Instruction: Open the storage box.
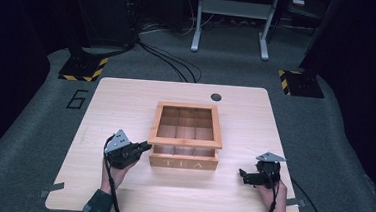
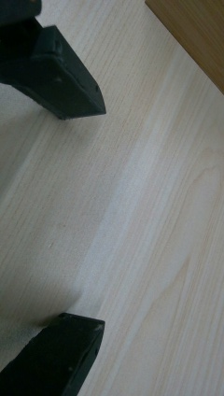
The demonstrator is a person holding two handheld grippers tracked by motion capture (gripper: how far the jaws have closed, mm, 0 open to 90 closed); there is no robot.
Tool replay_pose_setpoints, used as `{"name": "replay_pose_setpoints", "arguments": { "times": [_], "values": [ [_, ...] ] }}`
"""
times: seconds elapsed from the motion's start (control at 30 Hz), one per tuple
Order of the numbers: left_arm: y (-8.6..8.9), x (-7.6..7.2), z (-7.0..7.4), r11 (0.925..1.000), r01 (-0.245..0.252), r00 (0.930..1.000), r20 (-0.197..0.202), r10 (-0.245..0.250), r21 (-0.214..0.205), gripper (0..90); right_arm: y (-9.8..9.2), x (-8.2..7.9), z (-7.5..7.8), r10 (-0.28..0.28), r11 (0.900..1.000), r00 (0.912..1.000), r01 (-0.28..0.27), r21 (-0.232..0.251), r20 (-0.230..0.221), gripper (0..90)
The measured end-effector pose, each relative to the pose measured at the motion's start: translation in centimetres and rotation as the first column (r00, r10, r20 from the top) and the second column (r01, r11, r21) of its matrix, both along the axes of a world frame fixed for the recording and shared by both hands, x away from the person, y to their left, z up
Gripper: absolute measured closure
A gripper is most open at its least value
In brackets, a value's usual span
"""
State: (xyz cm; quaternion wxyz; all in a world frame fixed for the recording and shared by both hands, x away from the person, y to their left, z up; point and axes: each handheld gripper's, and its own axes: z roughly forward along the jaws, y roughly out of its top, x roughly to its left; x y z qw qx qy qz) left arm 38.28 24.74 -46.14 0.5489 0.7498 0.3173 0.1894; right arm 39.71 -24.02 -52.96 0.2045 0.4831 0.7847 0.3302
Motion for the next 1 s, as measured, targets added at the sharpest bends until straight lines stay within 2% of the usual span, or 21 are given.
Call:
{"name": "replay_pose_setpoints", "arguments": {
  "times": [0.13, 0.5, 0.7, 0.83, 1.0],
  "values": [
    [0.0, 0.6, 0.5, 1.0000, 0.005, 1.0000, 0.006, -0.005, -0.006, 86.8, 0.0, 0.0, 0.0, 0.000, 1.0000, 1.0000, 0.000, -0.001, 0.000, 0.0],
    [-0.2, 1.8, 0.7, 0.9998, 0.013, 0.9999, 0.002, -0.013, -0.018, 86.8, 0.0, 0.0, 0.0, 0.000, 1.0000, 1.0000, 0.000, -0.001, 0.000, 0.0],
    [-0.6, 2.4, 1.6, 0.9997, 0.013, 0.9995, 0.028, -0.012, -0.020, 86.8, 0.0, 0.0, 0.0, 0.001, 1.0000, 1.0000, -0.001, -0.001, 0.001, 0.0],
    [-0.8, 2.9, 2.3, 0.9995, 0.018, 0.9993, 0.033, -0.018, -0.027, 86.8, 0.0, 0.0, 0.0, 0.000, 1.0000, 1.0000, 0.000, 0.000, 0.000, 0.0],
    [-1.1, 3.4, 2.7, 0.9995, 0.027, 0.9988, 0.041, -0.027, -0.015, 86.9, 0.0, 0.0, 0.0, 0.000, 1.0000, 1.0000, 0.000, -0.001, 0.000, 0.0]
  ]
}}
